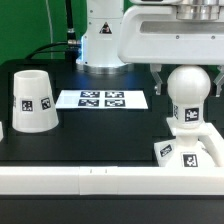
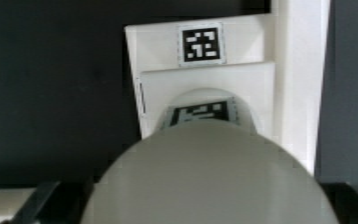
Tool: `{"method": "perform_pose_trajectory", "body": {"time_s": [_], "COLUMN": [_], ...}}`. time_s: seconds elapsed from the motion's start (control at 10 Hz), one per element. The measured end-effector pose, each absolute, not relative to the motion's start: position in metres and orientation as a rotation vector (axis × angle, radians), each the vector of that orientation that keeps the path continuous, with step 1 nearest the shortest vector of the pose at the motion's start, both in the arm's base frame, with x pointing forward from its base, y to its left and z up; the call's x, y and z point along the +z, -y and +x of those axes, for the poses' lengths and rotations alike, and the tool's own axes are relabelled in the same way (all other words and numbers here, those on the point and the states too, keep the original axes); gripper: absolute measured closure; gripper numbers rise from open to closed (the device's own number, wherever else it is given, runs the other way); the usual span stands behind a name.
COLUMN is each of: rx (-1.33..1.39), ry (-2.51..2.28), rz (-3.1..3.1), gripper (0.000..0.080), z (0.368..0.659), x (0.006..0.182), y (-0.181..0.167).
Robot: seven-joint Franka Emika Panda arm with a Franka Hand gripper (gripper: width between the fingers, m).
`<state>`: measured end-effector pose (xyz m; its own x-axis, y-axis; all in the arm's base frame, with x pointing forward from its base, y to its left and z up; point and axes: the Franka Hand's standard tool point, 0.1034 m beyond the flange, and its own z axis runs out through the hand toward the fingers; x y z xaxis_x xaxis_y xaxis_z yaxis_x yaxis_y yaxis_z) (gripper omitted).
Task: Assemble lamp
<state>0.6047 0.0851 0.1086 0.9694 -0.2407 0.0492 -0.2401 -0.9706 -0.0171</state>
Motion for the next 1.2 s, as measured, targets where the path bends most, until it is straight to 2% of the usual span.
{"method": "perform_pose_trajectory", "body": {"time_s": [0.8,1.2], "rx": [0.041,0.063], "ry": [-1.524,-1.616], "rz": [-2.652,-2.575], "gripper": [0.0220,0.0213], "z": [0.606,0.606], "x": [0.106,0.106], "y": [-0.097,-0.100]}}
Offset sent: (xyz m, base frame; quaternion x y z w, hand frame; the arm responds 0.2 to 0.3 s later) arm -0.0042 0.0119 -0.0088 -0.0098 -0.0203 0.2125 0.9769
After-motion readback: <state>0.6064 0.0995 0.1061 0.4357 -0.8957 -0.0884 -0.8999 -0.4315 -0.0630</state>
